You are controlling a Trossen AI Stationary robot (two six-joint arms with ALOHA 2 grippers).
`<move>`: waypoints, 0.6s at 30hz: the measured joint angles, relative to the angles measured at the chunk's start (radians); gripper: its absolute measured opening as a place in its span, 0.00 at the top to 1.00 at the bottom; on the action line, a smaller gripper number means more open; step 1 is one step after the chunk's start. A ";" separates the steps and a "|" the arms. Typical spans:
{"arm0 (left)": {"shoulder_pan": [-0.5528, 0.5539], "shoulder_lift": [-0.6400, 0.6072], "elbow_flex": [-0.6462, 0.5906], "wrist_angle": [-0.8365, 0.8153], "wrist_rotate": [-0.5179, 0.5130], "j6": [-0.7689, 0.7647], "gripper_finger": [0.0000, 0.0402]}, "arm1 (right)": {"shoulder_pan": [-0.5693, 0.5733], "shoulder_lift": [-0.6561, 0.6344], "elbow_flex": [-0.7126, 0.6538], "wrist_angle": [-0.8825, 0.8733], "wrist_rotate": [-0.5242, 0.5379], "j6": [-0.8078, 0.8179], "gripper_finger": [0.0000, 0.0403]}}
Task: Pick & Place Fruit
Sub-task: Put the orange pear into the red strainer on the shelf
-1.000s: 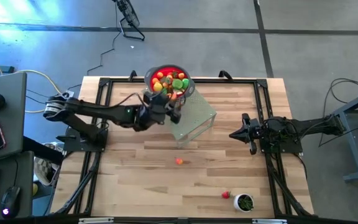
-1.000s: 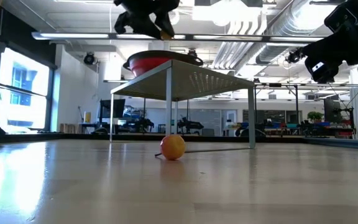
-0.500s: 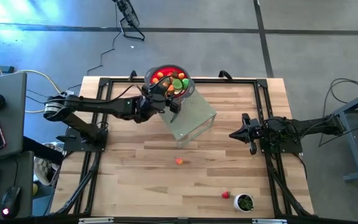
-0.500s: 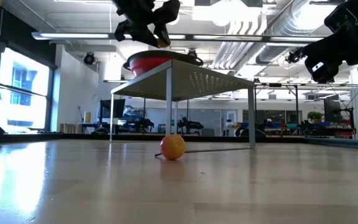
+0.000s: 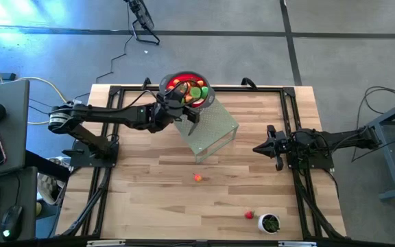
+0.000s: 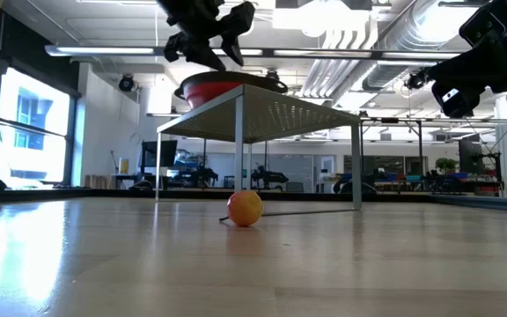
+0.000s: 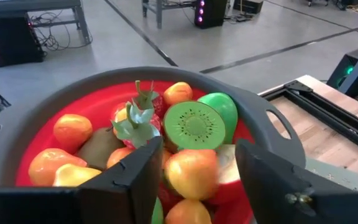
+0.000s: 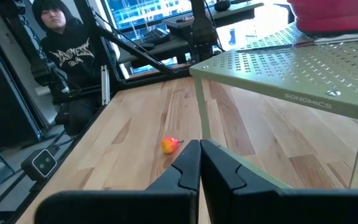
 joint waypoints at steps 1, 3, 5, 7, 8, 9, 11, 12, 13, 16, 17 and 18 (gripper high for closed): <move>0.000 0.000 0.000 0.004 0.000 -0.001 0.50 | 0.000 0.000 0.000 0.000 0.000 0.000 0.99; -0.003 0.000 0.000 0.023 0.004 -0.003 0.49 | 0.000 0.000 0.000 0.000 0.000 0.000 0.99; -0.004 0.000 0.000 0.053 0.006 -0.003 0.49 | 0.000 0.000 0.000 0.000 0.000 0.000 0.99; -0.003 0.000 0.000 0.068 0.018 -0.002 0.49 | 0.000 0.000 0.000 0.000 0.000 0.000 0.99; -0.003 0.000 0.000 0.067 0.031 -0.001 0.48 | 0.000 0.000 0.000 0.000 0.000 0.000 0.99; -0.003 0.001 0.000 0.067 0.045 0.004 0.48 | 0.000 0.000 0.000 0.000 0.000 0.001 0.99; -0.003 0.001 0.000 0.067 0.070 0.030 0.48 | 0.000 0.000 0.000 0.000 0.000 0.002 0.99; -0.006 0.001 0.000 0.068 0.077 0.042 0.48 | 0.000 0.000 0.000 0.000 0.000 0.002 0.99; -0.013 0.001 0.000 0.067 0.082 0.051 0.48 | 0.000 0.000 0.000 0.000 0.000 0.002 0.99; -0.035 0.001 0.000 0.070 0.076 0.074 0.51 | 0.000 0.000 0.000 0.000 0.000 0.003 0.99; -0.045 0.001 0.000 0.074 0.065 0.085 0.52 | 0.000 0.000 0.000 0.000 0.000 0.003 0.99; -0.055 0.001 0.000 0.076 0.055 0.095 0.55 | 0.000 0.000 0.000 0.000 0.000 0.003 0.99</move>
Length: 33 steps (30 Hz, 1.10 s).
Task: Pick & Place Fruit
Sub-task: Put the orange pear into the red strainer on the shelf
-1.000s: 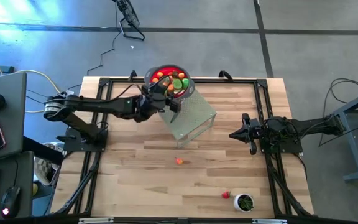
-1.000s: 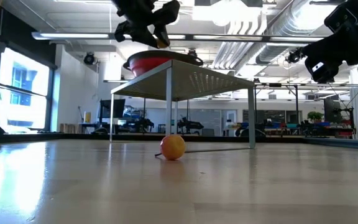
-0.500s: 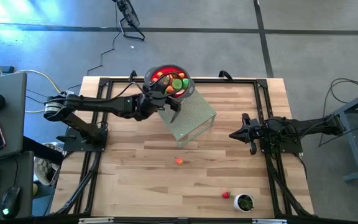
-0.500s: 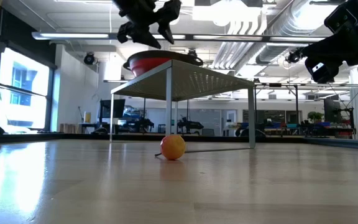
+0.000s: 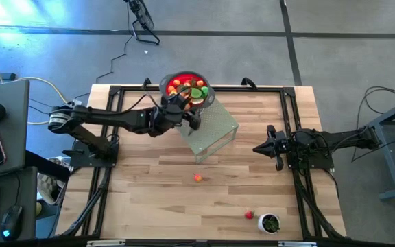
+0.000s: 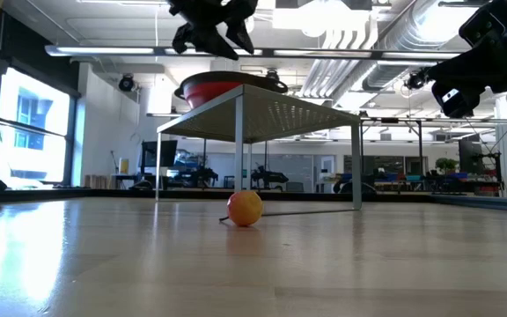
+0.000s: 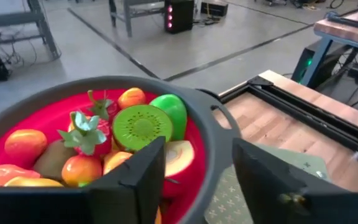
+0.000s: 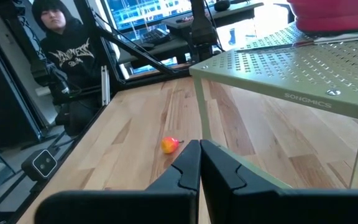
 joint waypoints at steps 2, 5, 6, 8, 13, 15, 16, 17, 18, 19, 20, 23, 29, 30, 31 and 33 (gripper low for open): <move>-0.022 0.000 0.000 0.002 -0.019 0.019 0.61 | 0.000 0.000 0.000 0.001 0.000 0.000 0.99; -0.049 0.000 0.000 0.001 -0.025 0.043 0.71 | 0.000 0.000 0.000 0.005 0.000 0.000 0.99; -0.057 0.000 0.000 0.001 -0.025 0.049 0.74 | 0.000 0.000 0.000 0.007 0.000 -0.001 0.99; -0.065 0.000 0.000 0.000 -0.014 0.069 0.79 | 0.000 0.000 0.000 0.007 0.000 -0.003 0.99; -0.066 0.000 0.000 -0.001 0.085 0.097 0.86 | 0.000 0.000 0.000 0.007 -0.006 -0.003 0.99; -0.066 0.000 0.000 -0.002 0.102 0.088 0.87 | 0.000 0.000 0.000 0.007 -0.005 -0.003 0.99; -0.072 0.000 0.000 -0.002 0.110 0.088 0.87 | 0.000 0.000 0.000 0.007 -0.004 -0.003 0.99; -0.088 0.000 0.000 -0.001 0.112 0.087 0.87 | 0.000 0.000 0.000 0.007 0.000 -0.003 0.99; -0.104 0.000 0.000 -0.001 0.111 0.086 0.87 | 0.000 0.000 0.000 0.007 0.000 -0.003 0.99; -0.122 0.000 0.000 0.001 0.109 0.086 0.87 | 0.000 0.000 0.000 0.007 0.000 -0.004 0.99; -0.143 0.000 0.000 0.001 0.109 0.086 0.87 | 0.000 0.000 0.000 0.007 0.000 -0.010 0.99; -0.210 0.000 0.000 0.001 0.108 0.089 0.87 | 0.000 0.000 0.000 0.007 0.000 -0.031 0.99; -0.336 0.000 0.000 -0.004 0.105 0.124 0.87 | 0.000 0.000 0.000 0.007 0.005 -0.052 0.99; -0.356 0.000 0.000 -0.011 0.106 0.138 0.87 | 0.000 0.000 0.000 0.008 0.005 -0.052 0.99; -0.373 0.000 0.000 -0.019 0.106 0.145 0.87 | 0.000 0.000 0.000 0.010 0.004 -0.052 0.99; -0.408 0.000 0.000 -0.045 0.108 0.136 0.87 | 0.000 0.000 0.000 0.015 0.005 -0.052 0.99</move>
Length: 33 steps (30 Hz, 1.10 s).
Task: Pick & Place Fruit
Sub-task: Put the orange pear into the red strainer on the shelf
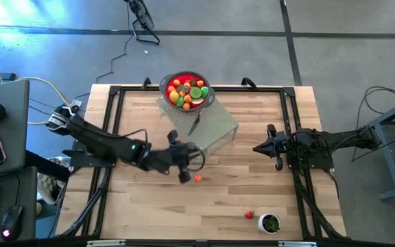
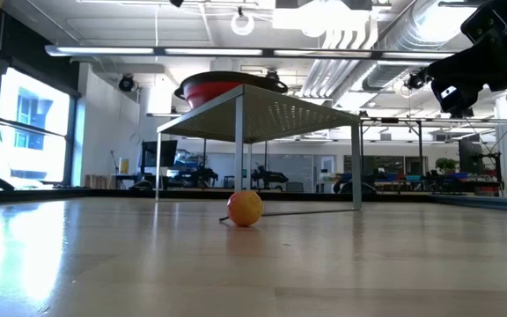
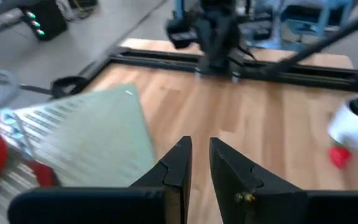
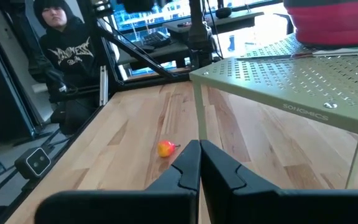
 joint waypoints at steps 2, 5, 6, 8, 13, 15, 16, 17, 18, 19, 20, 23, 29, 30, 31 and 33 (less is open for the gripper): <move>-0.034 0.000 0.000 -0.026 0.000 -0.034 0.87 | 0.000 0.000 0.000 0.001 0.000 0.000 0.99; -0.082 0.000 0.000 -0.065 0.000 -0.096 0.87 | 0.000 0.000 0.000 0.001 -0.001 0.005 0.99; -0.097 0.000 0.000 -0.078 0.000 -0.116 0.87 | 0.000 0.000 0.000 0.001 -0.001 0.005 0.99; -0.123 0.000 0.000 -0.106 0.001 -0.151 0.87 | 0.000 0.000 0.000 0.001 -0.004 0.006 0.99; -0.165 0.021 0.000 -0.144 0.001 -0.232 0.87 | 0.000 0.000 0.000 0.001 -0.008 0.008 0.99; -0.179 0.047 0.000 -0.140 -0.003 -0.236 0.87 | 0.000 0.000 0.000 0.000 -0.009 0.015 0.99; -0.182 0.063 0.000 -0.134 -0.005 -0.239 0.87 | 0.000 0.000 0.000 -0.002 -0.009 0.026 0.99; -0.182 0.081 0.000 -0.131 -0.006 -0.244 0.87 | 0.000 0.000 0.000 -0.005 -0.009 0.035 0.99; -0.183 0.101 0.000 -0.134 -0.005 -0.258 0.87 | 0.000 0.000 0.000 -0.007 -0.009 0.042 0.99; -0.183 0.125 -0.001 -0.134 -0.005 -0.272 0.87 | 0.000 0.000 0.000 -0.007 -0.009 0.053 0.99; -0.182 0.148 -0.001 -0.130 -0.004 -0.293 0.87 | 0.000 0.000 0.000 -0.008 -0.009 0.061 0.99; -0.182 0.208 -0.002 -0.123 -0.006 -0.352 0.87 | 0.000 0.000 0.000 -0.011 -0.010 0.084 0.99; -0.182 0.328 -0.002 -0.072 -0.020 -0.427 0.87 | 0.000 0.000 0.000 -0.027 -0.008 0.084 0.99; -0.182 0.342 -0.002 -0.072 -0.019 -0.454 0.87 | 0.000 0.000 0.000 -0.028 -0.006 0.084 0.99; -0.182 0.361 -0.002 -0.064 -0.017 -0.485 0.87 | 0.000 0.000 0.000 -0.030 -0.006 0.084 0.99; -0.182 0.389 -0.002 -0.072 -0.010 -0.546 0.87 | 0.000 0.000 0.000 -0.036 -0.008 0.084 0.99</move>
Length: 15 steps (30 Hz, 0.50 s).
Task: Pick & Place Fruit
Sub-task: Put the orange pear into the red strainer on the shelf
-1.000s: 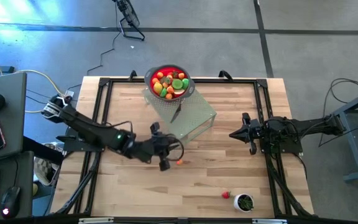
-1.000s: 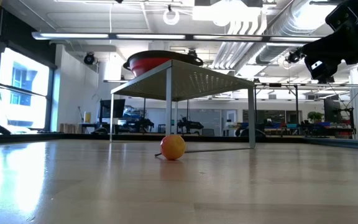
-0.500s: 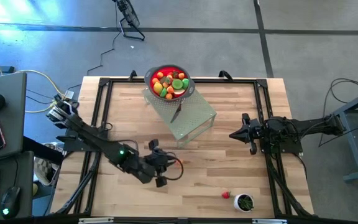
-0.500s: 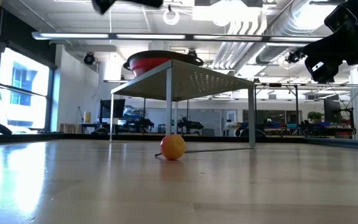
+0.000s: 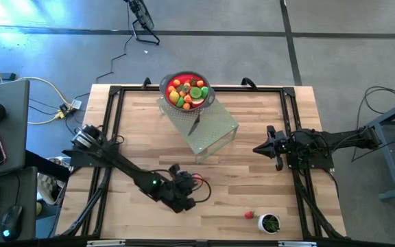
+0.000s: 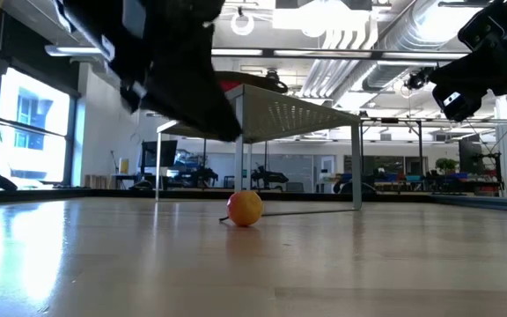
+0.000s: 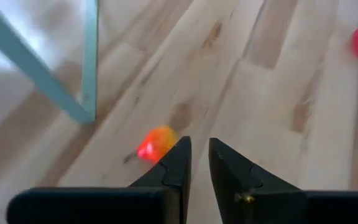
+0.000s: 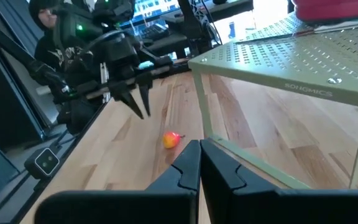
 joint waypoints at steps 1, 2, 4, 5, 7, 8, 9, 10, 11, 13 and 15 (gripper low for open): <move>0.000 0.012 -0.001 -0.002 0.005 -0.023 0.87 | 0.000 0.000 0.000 -0.001 0.000 0.000 0.99; 0.000 0.026 -0.001 0.014 0.014 -0.048 0.87 | 0.000 0.000 0.000 -0.004 0.000 0.000 0.99; 0.000 0.044 0.001 0.014 0.018 -0.102 0.87 | 0.000 0.000 0.000 -0.015 0.000 0.000 0.99; 0.000 0.051 -0.001 0.011 0.020 -0.124 0.87 | 0.000 0.000 0.000 -0.019 0.000 0.000 0.99; 0.000 0.066 0.001 0.030 0.040 -0.169 0.87 | 0.000 0.000 0.000 -0.035 0.000 0.001 0.99; 0.000 0.067 0.001 0.022 0.048 -0.194 0.87 | 0.000 0.000 0.000 -0.038 0.000 0.001 0.99; 0.000 0.067 -0.001 0.017 0.054 -0.216 0.87 | 0.000 0.000 0.000 -0.038 0.000 0.001 0.99; 0.000 0.067 0.000 0.020 0.069 -0.241 0.87 | 0.000 0.000 0.000 -0.039 0.000 0.001 0.99; 0.000 0.067 0.001 0.017 0.077 -0.272 0.87 | 0.000 0.000 0.000 -0.040 0.000 0.002 0.99; 0.000 0.069 0.000 0.007 0.083 -0.322 0.87 | 0.000 0.000 0.000 -0.040 0.000 0.001 0.99; 0.000 0.070 0.000 0.004 0.086 -0.368 0.87 | 0.000 0.000 0.000 -0.040 0.000 0.000 0.99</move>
